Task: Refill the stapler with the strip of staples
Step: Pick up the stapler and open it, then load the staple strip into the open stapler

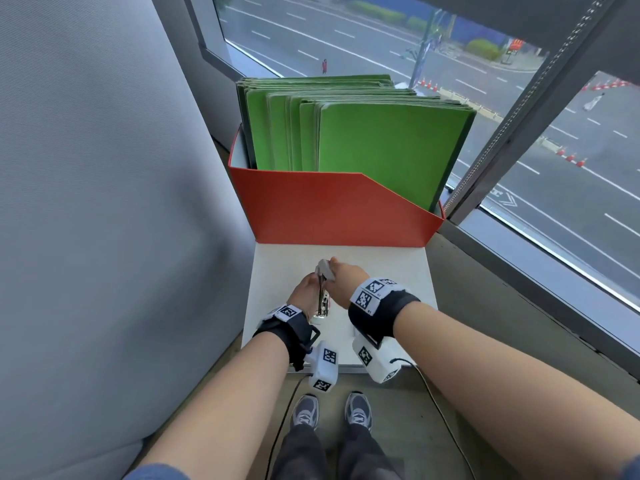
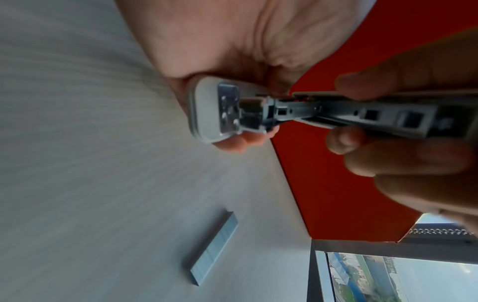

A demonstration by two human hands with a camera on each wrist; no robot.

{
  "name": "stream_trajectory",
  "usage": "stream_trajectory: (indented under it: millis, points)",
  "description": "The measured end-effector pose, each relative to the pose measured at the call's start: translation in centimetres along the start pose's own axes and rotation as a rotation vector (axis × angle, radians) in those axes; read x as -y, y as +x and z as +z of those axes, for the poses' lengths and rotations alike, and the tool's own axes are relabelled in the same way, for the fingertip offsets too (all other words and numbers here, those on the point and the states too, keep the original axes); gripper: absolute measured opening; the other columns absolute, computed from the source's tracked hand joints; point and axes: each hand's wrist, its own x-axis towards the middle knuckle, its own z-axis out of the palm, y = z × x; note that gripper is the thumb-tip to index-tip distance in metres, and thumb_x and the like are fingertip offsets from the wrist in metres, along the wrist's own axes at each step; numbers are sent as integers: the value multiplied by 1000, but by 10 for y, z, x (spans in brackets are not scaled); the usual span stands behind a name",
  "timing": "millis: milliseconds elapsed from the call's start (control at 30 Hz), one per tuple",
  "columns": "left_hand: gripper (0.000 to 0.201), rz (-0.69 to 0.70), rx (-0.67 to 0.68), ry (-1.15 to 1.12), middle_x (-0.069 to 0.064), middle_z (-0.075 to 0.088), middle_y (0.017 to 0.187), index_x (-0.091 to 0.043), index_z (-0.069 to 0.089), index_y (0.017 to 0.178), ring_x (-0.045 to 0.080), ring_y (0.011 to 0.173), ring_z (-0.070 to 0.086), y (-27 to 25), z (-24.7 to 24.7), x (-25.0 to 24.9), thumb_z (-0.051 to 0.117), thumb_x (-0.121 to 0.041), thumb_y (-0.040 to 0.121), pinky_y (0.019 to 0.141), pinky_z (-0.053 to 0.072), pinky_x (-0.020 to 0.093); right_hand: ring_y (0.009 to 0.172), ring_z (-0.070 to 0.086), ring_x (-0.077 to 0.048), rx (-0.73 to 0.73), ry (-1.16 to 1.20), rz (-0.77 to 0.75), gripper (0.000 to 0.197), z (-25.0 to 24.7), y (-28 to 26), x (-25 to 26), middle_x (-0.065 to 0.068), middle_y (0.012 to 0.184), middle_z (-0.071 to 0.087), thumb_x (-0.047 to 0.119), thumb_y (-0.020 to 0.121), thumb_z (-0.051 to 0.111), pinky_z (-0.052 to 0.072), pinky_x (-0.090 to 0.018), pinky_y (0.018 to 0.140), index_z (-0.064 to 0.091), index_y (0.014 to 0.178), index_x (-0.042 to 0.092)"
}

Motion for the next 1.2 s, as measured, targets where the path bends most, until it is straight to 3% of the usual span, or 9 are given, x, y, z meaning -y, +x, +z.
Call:
stream_trajectory:
  millis: [67, 167, 300, 466, 666, 799, 899, 966, 1199]
  points:
    - [35, -23, 5, -57, 14, 60, 87, -11, 53, 108, 27, 74, 58, -3, 0, 1, 25, -29, 96, 74, 53, 39, 79, 61, -32, -34, -38, -26, 25, -13, 0, 4, -15, 84, 63, 23, 94, 41, 41, -28, 57, 57, 102, 4]
    - [28, -45, 24, -202, 11, 52, 66, -11, 48, 95, 20, 50, 50, -4, 2, -2, 24, -24, 97, 52, 44, 28, 47, 44, -22, -132, 18, 38, 31, -35, 4, 10, -6, 54, 48, 26, 88, 55, 34, -24, 42, 54, 65, 5]
    - [27, -64, 34, -307, 10, 52, 64, -17, 52, 86, 17, 41, 51, -7, 4, 0, 28, -21, 97, 48, 45, 26, 68, 66, -25, -189, 106, 23, 20, -62, 14, 17, -12, 80, 70, 17, 80, 70, 59, -31, 59, 68, 86, -3]
    - [29, -92, 76, -358, 9, 53, 63, -17, 58, 99, 16, 42, 51, -15, 5, 10, 30, -22, 97, 48, 46, 25, 95, 65, -31, -202, 164, 44, 50, -72, 23, 15, -17, 112, 67, 23, 76, 76, 52, -30, 73, 58, 117, 0]
    - [28, -111, 168, -346, 9, 54, 65, -17, 61, 100, 17, 47, 52, -24, -3, 27, 34, -24, 95, 53, 46, 27, 70, 54, -26, -161, 199, 142, 41, -58, 40, 5, -3, 64, 51, 33, 72, 79, 36, -26, 47, 46, 66, 9]
    - [32, -143, 190, -350, 9, 57, 64, -19, 63, 92, 21, 50, 53, -30, 1, 28, 32, -21, 96, 59, 46, 30, 51, 47, -20, -128, 235, 197, 43, -48, 47, -5, -6, 62, 52, 40, 74, 75, 33, -27, 44, 48, 66, 8]
    - [35, -148, 183, -358, 10, 57, 66, -14, 60, 100, 21, 50, 54, -32, 1, 22, 25, -16, 96, 58, 47, 30, 76, 68, -30, -126, 335, 170, 52, -40, 52, -15, -13, 89, 71, 48, 76, 69, 56, -36, 65, 62, 101, 3]
    - [36, -144, 169, -374, 11, 56, 70, -12, 56, 106, 21, 50, 56, -31, 1, 18, 22, -14, 97, 57, 48, 30, 94, 69, -31, -141, 353, 146, 60, -35, 48, -26, -15, 109, 71, 50, 81, 63, 56, -40, 85, 57, 121, 6]
    - [25, -109, 149, -415, 16, 56, 73, -21, 44, 116, 22, 45, 61, -28, 11, 11, 24, -18, 100, 52, 51, 33, 105, 61, -21, 38, -63, 15, 44, 10, 6, -72, -5, 121, 64, 29, 85, 65, 49, -33, 95, 54, 127, 23]
